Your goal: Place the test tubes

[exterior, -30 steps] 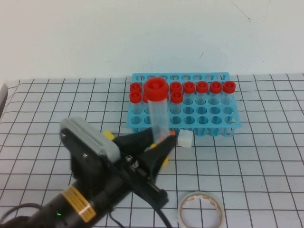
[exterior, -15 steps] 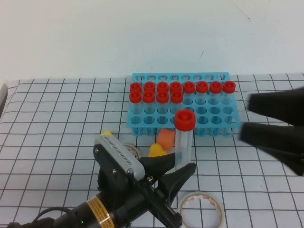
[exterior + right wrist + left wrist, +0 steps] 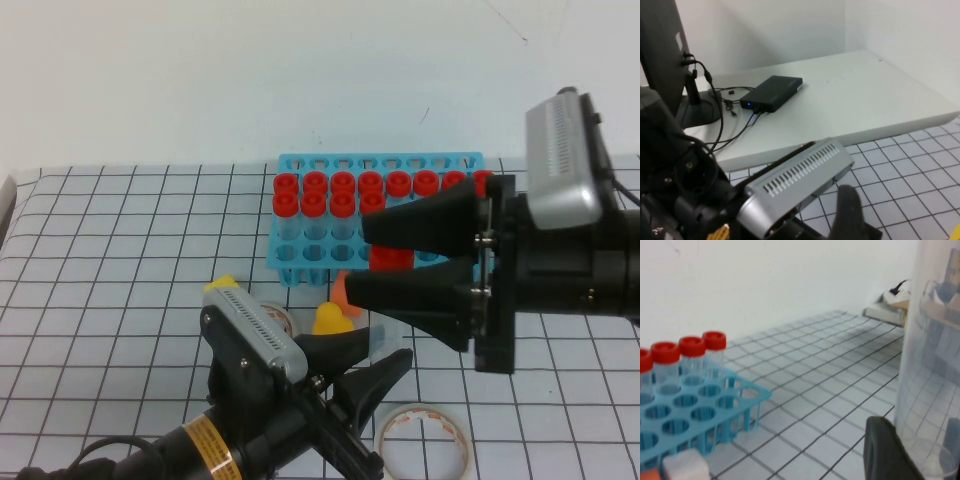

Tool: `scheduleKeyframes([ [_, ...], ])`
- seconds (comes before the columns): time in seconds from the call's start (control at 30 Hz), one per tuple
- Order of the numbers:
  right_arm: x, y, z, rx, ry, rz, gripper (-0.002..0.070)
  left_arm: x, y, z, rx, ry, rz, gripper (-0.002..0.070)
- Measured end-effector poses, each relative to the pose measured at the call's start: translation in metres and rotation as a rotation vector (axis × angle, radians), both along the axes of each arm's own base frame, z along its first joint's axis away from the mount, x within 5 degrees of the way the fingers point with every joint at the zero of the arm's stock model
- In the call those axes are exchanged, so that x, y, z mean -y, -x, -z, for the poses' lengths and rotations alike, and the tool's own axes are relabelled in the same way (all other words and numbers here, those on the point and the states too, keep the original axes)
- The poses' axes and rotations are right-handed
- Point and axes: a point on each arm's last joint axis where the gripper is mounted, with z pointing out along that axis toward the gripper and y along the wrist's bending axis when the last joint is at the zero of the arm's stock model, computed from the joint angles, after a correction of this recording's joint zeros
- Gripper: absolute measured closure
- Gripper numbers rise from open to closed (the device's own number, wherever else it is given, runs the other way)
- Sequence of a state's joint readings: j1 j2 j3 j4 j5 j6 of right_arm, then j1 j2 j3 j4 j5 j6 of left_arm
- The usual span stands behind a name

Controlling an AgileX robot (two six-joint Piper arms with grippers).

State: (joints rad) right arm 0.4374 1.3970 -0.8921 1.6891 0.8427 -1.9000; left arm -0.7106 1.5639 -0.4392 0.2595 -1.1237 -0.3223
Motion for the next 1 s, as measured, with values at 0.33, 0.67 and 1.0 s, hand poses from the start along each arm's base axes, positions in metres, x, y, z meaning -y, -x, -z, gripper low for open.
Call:
scheduleKeyframes([
  [0.33,-0.004,-0.009,0.010,-0.037,0.003,0.016,0.0197,-0.001,-0.002,0.004,-0.031,-0.021,-0.016,0.0466],
  [0.67,-0.002,-0.017,0.014,-0.030,0.050,0.114,0.0167,-0.001,-0.003,0.005,-0.051,-0.018,-0.030,0.0466],
  [1.0,0.000,-0.022,0.013,-0.011,0.079,0.160,0.0075,0.000,0.000,-0.001,-0.006,0.014,-0.004,0.0466],
])
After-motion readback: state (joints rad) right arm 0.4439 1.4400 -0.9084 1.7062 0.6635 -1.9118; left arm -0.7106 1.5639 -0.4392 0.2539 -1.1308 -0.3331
